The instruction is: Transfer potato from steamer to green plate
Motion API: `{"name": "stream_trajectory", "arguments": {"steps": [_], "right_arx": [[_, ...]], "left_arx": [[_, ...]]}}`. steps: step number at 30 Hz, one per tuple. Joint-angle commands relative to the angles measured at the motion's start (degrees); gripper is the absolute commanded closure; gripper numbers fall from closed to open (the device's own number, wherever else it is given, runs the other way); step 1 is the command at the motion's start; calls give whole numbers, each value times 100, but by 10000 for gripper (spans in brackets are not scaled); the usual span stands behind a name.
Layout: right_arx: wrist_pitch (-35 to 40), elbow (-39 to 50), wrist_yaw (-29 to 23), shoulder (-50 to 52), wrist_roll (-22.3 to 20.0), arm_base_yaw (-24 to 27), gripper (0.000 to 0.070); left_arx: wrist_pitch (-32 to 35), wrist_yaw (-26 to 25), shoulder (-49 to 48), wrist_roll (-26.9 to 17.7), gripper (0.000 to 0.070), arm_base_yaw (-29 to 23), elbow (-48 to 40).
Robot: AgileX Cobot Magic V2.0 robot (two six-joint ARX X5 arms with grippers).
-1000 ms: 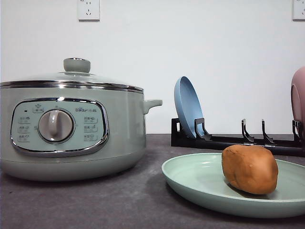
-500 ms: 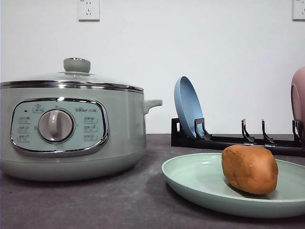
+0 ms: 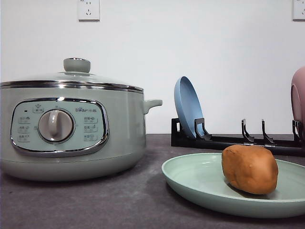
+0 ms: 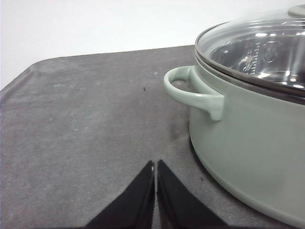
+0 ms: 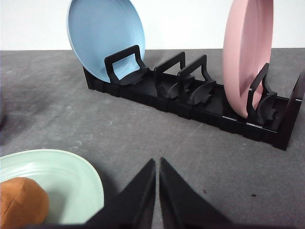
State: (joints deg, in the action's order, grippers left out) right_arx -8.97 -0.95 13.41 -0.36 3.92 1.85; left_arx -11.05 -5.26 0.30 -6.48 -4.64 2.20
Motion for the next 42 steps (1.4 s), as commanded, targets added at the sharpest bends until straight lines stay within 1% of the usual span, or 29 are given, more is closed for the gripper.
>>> {"name": "stream_trajectory", "arguments": {"steps": [1,42], "right_arx": [[-7,28,7,15,55,-11,700],[-7,28,7,15,55,-11,700]], "left_arx": [[-98,-9,-11,33,700,-11,-70],[-98,-9,-13,33,700,-11,-70]]}}
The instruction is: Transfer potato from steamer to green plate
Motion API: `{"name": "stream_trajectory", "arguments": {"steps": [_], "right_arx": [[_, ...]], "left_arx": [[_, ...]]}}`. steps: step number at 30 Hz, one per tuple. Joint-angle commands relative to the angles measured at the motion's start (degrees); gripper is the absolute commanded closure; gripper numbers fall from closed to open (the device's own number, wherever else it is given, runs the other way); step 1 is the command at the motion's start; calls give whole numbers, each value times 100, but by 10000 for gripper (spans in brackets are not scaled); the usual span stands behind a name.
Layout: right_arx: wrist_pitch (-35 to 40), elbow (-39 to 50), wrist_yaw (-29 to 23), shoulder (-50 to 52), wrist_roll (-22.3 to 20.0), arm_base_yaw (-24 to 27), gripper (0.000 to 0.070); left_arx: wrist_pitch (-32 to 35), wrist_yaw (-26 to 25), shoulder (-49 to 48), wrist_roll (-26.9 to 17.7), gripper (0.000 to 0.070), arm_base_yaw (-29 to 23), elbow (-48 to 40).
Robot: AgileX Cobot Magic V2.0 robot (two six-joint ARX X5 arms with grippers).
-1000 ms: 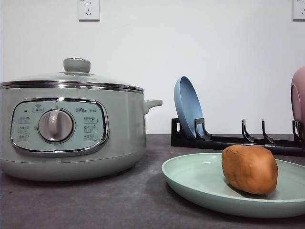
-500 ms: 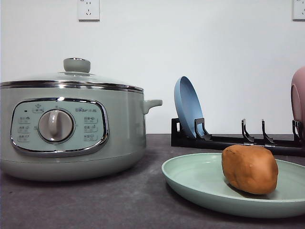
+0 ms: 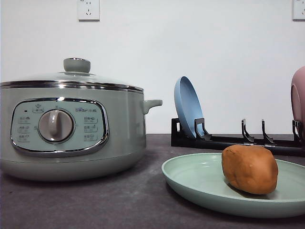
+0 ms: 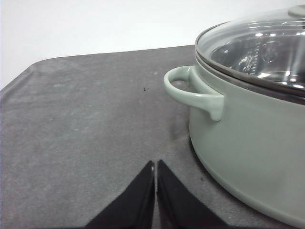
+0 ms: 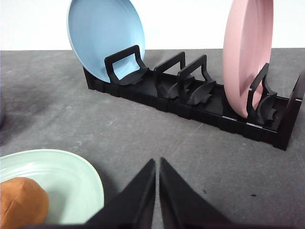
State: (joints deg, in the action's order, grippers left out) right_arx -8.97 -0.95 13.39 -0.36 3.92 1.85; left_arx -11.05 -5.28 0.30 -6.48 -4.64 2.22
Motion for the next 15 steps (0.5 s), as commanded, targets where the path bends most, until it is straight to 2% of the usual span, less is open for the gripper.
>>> {"name": "stream_trajectory", "arguments": {"steps": [1,15], "right_arx": [[-7,28,9,15,55,-11,700],[-7,28,11,15,55,-11,700]], "left_arx": [[-98,-7,-11,33,700,-11,-72],[-98,-7,-13,31,700,-11,-72]]}}
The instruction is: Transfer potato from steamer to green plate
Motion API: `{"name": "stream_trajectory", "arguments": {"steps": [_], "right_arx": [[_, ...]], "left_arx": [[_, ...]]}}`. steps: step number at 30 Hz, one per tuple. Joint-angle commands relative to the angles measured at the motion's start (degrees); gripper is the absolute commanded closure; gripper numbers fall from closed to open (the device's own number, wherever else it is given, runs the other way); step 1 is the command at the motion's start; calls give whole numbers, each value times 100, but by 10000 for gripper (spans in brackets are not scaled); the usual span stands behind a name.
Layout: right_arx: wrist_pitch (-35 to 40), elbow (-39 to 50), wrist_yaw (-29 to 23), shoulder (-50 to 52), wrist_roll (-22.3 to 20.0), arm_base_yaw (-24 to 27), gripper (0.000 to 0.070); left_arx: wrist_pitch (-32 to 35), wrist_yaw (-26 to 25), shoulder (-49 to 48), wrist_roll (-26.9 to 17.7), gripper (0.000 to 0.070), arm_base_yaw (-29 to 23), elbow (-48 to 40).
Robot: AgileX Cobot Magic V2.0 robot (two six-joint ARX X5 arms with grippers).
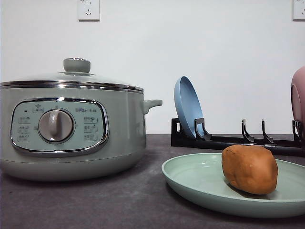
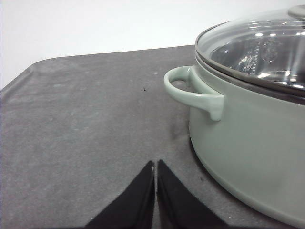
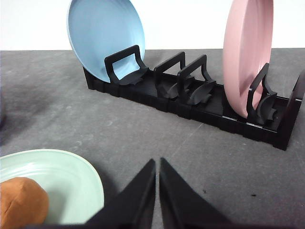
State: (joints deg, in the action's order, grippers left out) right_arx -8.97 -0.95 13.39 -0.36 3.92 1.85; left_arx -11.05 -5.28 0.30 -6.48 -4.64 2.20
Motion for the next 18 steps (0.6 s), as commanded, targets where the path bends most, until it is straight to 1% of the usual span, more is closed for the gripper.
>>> {"name": "stream_trajectory", "arguments": {"steps": [1,18], "right_arx": [[-7,28,11,15,55,-11,700],[-7,28,11,15,55,-11,700]], "left_arx": [[-98,-7,-11,31,700,-11,-70],[-98,-7,-13,33,700,-11,-70]]}}
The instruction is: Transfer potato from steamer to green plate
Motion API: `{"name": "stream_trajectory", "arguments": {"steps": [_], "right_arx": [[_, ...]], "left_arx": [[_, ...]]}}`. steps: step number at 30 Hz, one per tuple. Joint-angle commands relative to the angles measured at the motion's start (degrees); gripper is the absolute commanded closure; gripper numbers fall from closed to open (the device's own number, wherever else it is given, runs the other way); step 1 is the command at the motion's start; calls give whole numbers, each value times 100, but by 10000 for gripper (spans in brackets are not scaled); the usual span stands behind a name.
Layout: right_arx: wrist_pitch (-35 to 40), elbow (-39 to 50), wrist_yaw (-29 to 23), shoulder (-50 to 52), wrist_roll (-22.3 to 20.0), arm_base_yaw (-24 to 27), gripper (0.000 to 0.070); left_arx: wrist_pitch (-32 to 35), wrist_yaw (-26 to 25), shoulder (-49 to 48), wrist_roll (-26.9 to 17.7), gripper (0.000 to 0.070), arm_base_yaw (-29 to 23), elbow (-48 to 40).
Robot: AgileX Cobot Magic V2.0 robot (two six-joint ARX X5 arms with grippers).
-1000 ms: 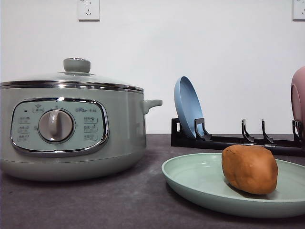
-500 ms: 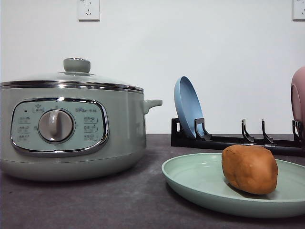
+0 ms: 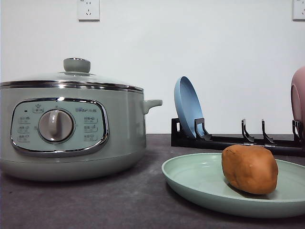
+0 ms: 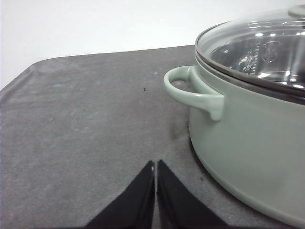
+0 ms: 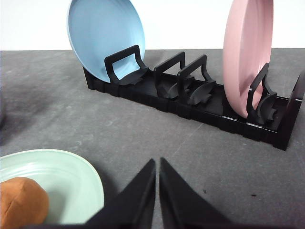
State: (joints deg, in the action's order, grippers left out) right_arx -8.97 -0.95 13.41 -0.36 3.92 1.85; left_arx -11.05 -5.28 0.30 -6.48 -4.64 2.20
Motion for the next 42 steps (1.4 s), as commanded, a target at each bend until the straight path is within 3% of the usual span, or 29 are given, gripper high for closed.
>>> {"name": "stream_trajectory", "arguments": {"steps": [1,42], "right_arx": [[-7,28,9,15,55,-11,700],[-7,28,8,15,55,-11,700]], "left_arx": [[-98,-7,-13,33,700,-11,-70],[-98,-7,-13,32,700,-11,-70]]}}
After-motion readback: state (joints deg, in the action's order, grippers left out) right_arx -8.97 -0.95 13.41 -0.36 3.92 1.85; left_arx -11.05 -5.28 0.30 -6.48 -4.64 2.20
